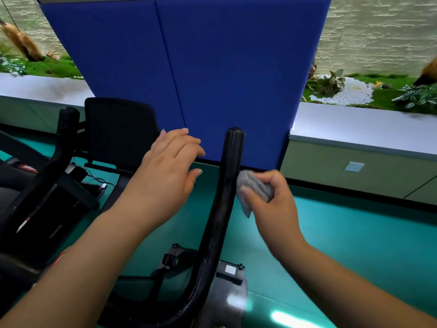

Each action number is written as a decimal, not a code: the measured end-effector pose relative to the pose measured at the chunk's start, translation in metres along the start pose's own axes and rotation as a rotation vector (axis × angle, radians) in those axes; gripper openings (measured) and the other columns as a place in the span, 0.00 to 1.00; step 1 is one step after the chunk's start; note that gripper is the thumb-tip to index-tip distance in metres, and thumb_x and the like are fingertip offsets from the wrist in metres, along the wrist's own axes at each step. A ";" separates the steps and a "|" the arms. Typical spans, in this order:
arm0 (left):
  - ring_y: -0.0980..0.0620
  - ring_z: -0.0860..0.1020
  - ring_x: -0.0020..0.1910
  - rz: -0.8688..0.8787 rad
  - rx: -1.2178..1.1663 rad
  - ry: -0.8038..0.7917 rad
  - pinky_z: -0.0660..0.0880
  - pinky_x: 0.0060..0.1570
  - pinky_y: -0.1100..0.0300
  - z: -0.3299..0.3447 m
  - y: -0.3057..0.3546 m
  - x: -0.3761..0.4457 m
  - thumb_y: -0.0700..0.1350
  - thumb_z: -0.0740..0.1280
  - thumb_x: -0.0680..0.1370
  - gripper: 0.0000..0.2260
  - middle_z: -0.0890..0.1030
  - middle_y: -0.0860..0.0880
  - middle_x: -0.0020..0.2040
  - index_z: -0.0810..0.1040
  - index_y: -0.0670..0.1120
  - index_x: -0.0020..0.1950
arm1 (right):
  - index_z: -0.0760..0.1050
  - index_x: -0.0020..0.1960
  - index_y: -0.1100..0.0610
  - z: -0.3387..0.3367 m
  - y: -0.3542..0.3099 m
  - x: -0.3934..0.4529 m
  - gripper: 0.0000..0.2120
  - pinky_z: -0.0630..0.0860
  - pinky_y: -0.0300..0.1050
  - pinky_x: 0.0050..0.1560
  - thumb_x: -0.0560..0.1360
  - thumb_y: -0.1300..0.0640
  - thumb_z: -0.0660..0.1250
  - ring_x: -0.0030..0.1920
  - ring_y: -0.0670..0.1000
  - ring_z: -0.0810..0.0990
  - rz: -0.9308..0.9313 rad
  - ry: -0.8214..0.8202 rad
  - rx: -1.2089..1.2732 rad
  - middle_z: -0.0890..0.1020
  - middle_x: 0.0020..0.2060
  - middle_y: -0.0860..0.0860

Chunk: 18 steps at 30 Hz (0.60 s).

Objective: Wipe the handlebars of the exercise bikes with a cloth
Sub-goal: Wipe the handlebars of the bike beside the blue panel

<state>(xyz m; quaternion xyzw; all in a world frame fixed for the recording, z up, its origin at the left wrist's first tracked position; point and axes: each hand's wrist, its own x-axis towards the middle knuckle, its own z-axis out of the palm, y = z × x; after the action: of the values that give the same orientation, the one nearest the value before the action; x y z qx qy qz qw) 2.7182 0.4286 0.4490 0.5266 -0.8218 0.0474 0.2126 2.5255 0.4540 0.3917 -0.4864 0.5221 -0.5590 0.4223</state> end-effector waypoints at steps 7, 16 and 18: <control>0.50 0.55 0.76 -0.028 0.008 -0.105 0.68 0.62 0.44 0.000 0.005 -0.011 0.40 0.70 0.74 0.09 0.64 0.50 0.75 0.79 0.48 0.53 | 0.71 0.44 0.47 0.002 0.019 -0.025 0.14 0.72 0.33 0.44 0.70 0.61 0.73 0.44 0.45 0.78 0.002 0.006 -0.029 0.79 0.47 0.51; 0.50 0.52 0.77 -0.040 -0.046 -0.090 0.58 0.71 0.42 0.002 0.003 -0.009 0.39 0.68 0.76 0.10 0.62 0.51 0.75 0.79 0.49 0.54 | 0.72 0.43 0.48 0.000 0.008 0.000 0.11 0.75 0.39 0.48 0.72 0.61 0.72 0.47 0.48 0.79 -0.045 -0.002 -0.014 0.79 0.48 0.53; 0.50 0.52 0.77 -0.052 -0.035 -0.081 0.57 0.72 0.42 0.002 0.005 -0.008 0.38 0.67 0.76 0.09 0.62 0.51 0.75 0.79 0.49 0.54 | 0.71 0.43 0.48 0.002 0.010 -0.008 0.12 0.73 0.33 0.45 0.72 0.62 0.72 0.46 0.47 0.78 -0.038 0.002 0.011 0.79 0.49 0.54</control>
<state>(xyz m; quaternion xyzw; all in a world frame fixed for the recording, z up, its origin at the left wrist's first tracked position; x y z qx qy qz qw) 2.7162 0.4370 0.4443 0.5455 -0.8164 0.0062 0.1894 2.5287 0.4602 0.3813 -0.4932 0.5101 -0.5704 0.4137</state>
